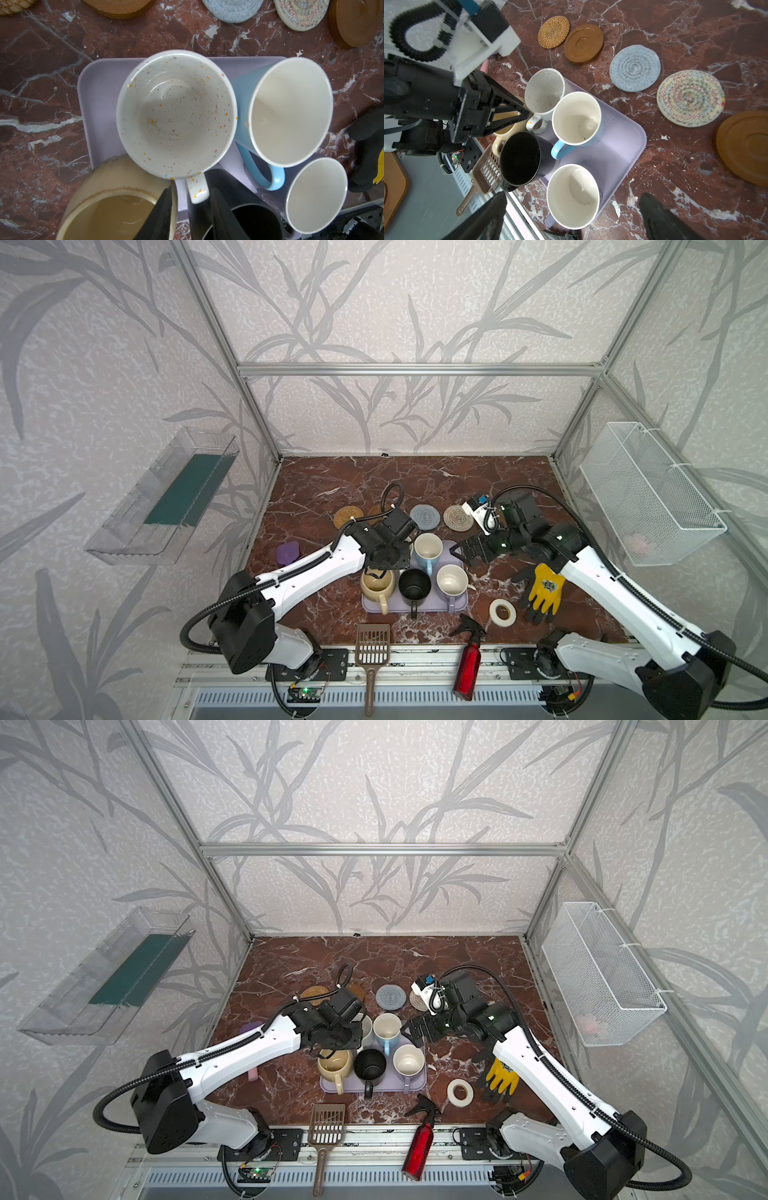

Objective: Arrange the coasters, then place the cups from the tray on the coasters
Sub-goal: 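Raise both grippers and move them over the mugs on the lilac tray, then lower left gripper over the white speckled mug while right gripper hovers beside tray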

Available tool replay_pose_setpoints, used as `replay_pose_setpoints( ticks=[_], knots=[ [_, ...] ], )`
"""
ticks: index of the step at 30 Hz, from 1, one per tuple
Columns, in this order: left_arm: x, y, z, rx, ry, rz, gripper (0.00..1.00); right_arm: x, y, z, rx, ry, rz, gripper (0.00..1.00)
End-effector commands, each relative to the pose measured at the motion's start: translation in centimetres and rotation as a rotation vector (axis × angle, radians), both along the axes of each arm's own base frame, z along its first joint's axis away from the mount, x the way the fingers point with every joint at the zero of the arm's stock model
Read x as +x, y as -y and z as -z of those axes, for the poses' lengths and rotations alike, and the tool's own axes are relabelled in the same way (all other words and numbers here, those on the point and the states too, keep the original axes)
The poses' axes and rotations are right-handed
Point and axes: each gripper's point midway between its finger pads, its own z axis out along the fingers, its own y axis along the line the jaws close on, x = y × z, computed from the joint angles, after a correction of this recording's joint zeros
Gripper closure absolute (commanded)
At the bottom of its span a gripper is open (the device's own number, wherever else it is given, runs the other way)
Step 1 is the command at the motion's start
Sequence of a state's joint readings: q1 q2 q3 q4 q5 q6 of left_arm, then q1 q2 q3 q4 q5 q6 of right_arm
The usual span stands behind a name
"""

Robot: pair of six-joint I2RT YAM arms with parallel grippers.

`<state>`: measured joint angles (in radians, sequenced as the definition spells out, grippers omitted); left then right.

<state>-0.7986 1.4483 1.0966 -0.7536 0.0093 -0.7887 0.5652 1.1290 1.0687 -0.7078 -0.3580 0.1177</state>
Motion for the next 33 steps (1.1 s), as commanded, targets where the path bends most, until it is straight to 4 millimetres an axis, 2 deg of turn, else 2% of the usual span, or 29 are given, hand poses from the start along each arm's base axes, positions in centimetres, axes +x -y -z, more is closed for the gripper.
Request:
replay_pose_setpoints(
  ticks=[1,7,11,15,21,26,33],
  knots=[
    [-0.4,0.0,1.0,0.015,-0.028,-0.011,0.66,-0.5,-0.7,-0.4,0.010,0.015,-0.041,0.01],
    [-0.3,-0.8,1.4,0.067,-0.022,-0.016,0.69,-0.6,-0.5,0.0,-0.003,0.024,-0.032,0.01],
    [-0.4,-0.4,2.0,0.060,-0.037,-0.009,0.69,-0.6,-0.4,0.2,-0.006,0.018,-0.028,0.01],
    [-0.5,-0.1,1.2,0.042,-0.020,-0.004,0.70,-0.4,-0.3,0.3,-0.015,0.022,-0.019,0.01],
    [-1.0,-0.2,1.1,0.049,-0.034,0.004,0.71,-0.2,-0.5,0.8,-0.013,0.007,-0.015,0.01],
    [-1.1,-0.1,2.2,0.068,-0.053,0.008,0.71,-0.2,-0.6,0.9,-0.013,0.008,-0.013,0.01],
    [-0.6,0.0,2.6,0.074,-0.040,0.001,0.71,-0.4,-0.5,1.2,-0.017,0.003,-0.013,0.01]
  ],
)
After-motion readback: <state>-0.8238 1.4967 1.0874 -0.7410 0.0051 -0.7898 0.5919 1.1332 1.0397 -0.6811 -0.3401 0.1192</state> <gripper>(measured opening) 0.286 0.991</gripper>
